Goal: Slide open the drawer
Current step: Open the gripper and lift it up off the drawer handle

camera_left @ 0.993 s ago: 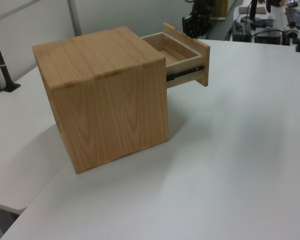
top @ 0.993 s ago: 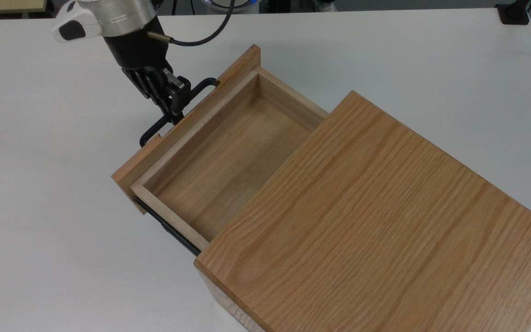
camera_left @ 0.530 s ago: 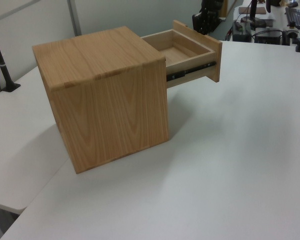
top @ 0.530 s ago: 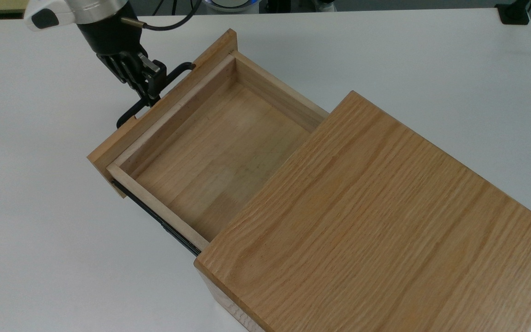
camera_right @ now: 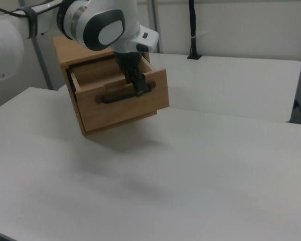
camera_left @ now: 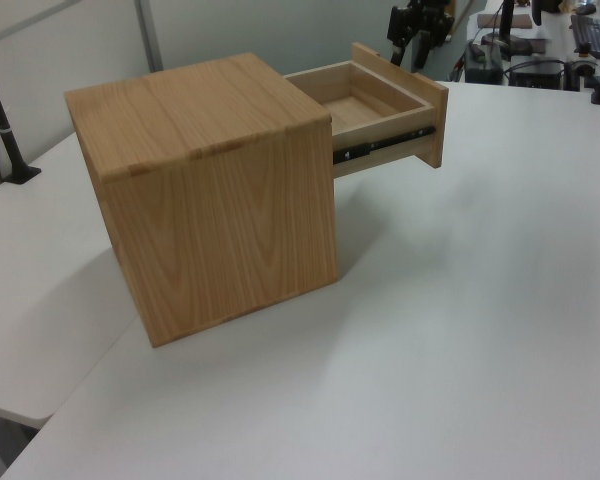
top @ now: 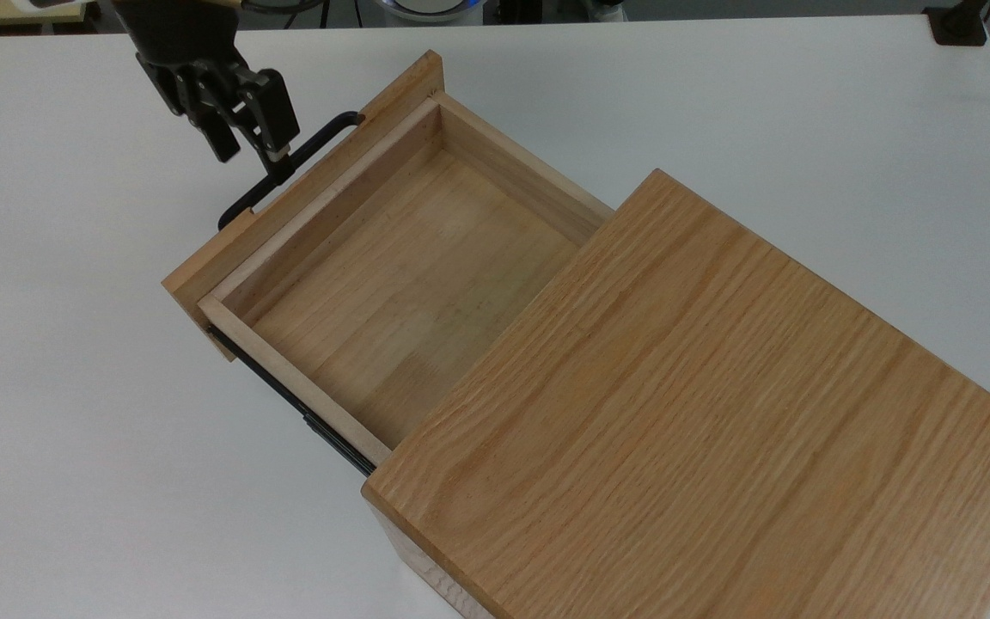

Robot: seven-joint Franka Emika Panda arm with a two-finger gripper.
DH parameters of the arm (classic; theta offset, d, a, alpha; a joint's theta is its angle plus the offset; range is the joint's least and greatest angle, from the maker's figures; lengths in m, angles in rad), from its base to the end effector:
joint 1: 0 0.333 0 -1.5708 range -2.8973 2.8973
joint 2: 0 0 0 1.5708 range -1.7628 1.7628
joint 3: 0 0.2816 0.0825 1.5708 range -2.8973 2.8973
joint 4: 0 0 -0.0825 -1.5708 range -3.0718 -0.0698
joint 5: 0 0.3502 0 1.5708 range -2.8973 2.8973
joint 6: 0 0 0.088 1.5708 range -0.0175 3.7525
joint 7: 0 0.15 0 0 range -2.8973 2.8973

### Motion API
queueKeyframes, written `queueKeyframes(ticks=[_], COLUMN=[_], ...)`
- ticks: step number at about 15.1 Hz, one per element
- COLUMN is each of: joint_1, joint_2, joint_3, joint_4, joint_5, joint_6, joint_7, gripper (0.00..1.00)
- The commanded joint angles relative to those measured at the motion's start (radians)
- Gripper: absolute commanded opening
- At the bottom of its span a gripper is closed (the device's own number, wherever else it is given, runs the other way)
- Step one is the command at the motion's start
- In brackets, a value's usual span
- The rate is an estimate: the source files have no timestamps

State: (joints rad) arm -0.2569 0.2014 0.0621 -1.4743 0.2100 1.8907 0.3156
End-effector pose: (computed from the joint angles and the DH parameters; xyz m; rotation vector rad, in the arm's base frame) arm 0.6047 -0.0980 0.5130 -2.7848 0.7973 -0.2933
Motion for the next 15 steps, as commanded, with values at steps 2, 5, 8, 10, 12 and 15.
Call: queueKeyframes(ticks=[2, 5, 8, 10, 12, 15], joint_1=[0.004, 0.018, 0.079, 0.117, 0.171, 0.244], joint_2=[-0.092, -0.125, -0.192, -0.224, -0.231, -0.232], joint_3=[-0.011, -0.008, -0.008, -0.008, -0.033, -0.102], joint_4=[-0.018, -0.024, -0.107, -0.171, -0.184, -0.188], joint_5=[-0.038, -0.108, -0.203, -0.280, -0.313, -0.314], joint_6=[-0.097, -0.168, -0.209, -0.202, -0.202, -0.205], joint_7=[-0.009, 0.089, 0.091, 0.088, 0.024, -0.131], gripper=[1.00, 1.00, 1.00, 1.00, 1.00, 1.00])
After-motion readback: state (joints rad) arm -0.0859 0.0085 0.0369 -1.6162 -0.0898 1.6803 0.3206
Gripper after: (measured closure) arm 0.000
